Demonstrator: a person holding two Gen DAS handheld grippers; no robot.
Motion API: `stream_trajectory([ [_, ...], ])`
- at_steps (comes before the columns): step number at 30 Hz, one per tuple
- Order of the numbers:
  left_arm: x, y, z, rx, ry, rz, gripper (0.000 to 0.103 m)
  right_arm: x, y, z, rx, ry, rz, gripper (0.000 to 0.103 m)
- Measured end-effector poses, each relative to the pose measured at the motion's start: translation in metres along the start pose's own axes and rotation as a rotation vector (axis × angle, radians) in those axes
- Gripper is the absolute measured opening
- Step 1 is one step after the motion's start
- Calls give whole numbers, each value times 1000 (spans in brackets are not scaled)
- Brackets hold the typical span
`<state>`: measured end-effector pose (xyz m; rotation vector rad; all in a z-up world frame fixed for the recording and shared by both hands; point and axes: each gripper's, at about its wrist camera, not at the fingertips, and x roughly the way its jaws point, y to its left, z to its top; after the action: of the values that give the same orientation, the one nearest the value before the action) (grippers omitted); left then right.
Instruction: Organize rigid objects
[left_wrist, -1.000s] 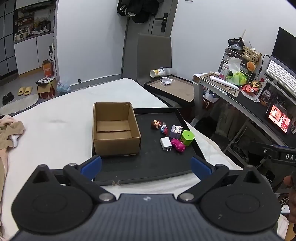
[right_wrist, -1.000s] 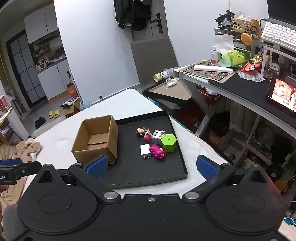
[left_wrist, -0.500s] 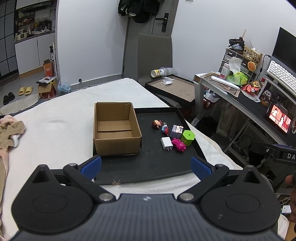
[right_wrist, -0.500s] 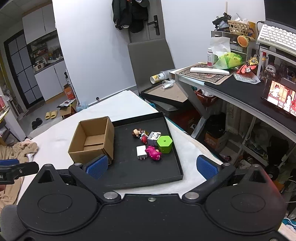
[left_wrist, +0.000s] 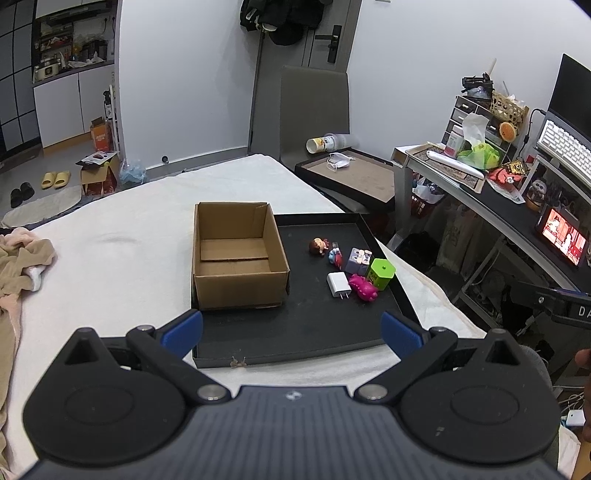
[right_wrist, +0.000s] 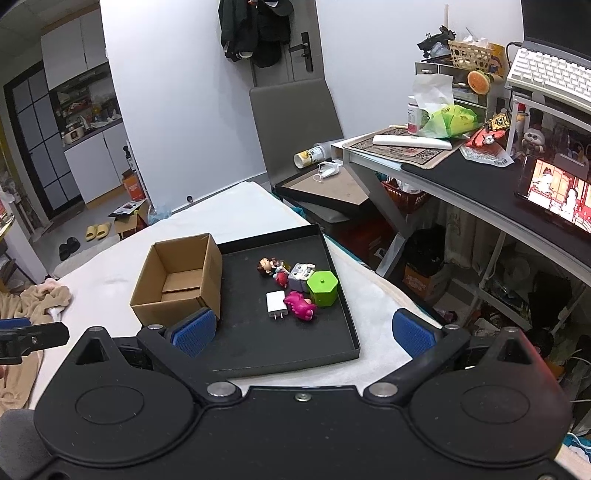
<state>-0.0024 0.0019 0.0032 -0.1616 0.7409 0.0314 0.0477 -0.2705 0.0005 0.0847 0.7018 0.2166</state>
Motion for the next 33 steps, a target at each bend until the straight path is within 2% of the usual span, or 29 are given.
stream_trajectory([
  [12, 1, -1, -1, 4, 0, 1, 102, -3, -1, 0, -9, -15, -7, 103],
  [33, 2, 0, -3, 7, 6, 2, 102, 2, -3, -1, 6, 11, 9, 103],
])
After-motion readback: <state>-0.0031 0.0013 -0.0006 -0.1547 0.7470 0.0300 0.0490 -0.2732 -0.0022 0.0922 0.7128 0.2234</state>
